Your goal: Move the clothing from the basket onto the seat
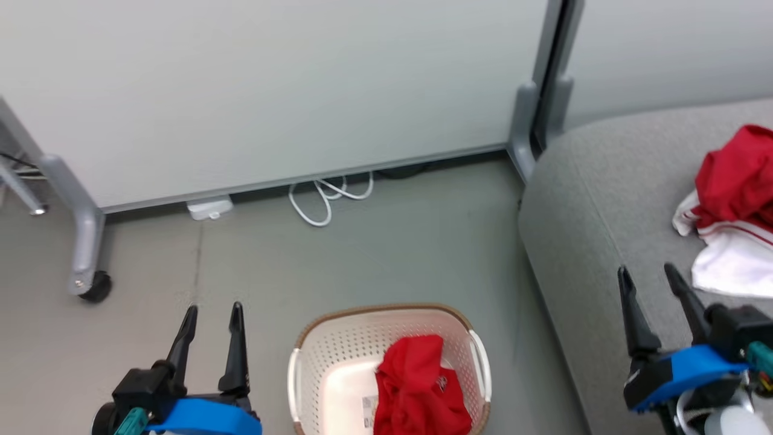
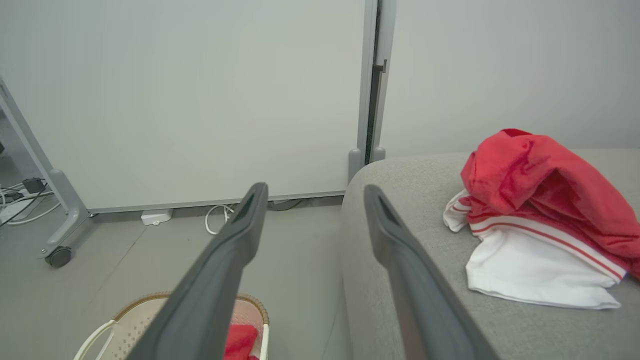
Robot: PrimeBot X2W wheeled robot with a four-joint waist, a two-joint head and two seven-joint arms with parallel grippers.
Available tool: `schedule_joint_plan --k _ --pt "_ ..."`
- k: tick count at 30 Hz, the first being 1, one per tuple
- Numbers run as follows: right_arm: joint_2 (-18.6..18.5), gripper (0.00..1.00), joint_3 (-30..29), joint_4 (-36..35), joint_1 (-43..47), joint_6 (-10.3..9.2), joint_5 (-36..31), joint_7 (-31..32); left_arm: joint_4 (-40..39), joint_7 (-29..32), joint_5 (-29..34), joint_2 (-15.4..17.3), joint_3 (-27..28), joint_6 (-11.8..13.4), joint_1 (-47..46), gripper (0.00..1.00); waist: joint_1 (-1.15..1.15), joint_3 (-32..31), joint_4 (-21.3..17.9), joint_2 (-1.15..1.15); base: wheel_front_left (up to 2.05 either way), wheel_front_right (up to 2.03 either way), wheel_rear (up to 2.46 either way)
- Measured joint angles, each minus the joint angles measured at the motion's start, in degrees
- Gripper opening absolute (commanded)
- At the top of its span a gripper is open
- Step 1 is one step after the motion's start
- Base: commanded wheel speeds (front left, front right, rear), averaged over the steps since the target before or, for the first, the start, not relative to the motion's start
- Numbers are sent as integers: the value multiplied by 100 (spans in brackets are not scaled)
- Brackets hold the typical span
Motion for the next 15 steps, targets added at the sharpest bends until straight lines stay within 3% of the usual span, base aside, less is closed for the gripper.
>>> schedule_joint_plan --k 7,15 --pt "248 100 77 -485 602 0 45 245 126 0 44 -1 271 0 168 100 0 -296 364 0 0 0 0" --pt "349 100 121 -632 750 0 92 333 170 0 52 -14 296 0 192 100 1 -333 464 0 0 0 0"
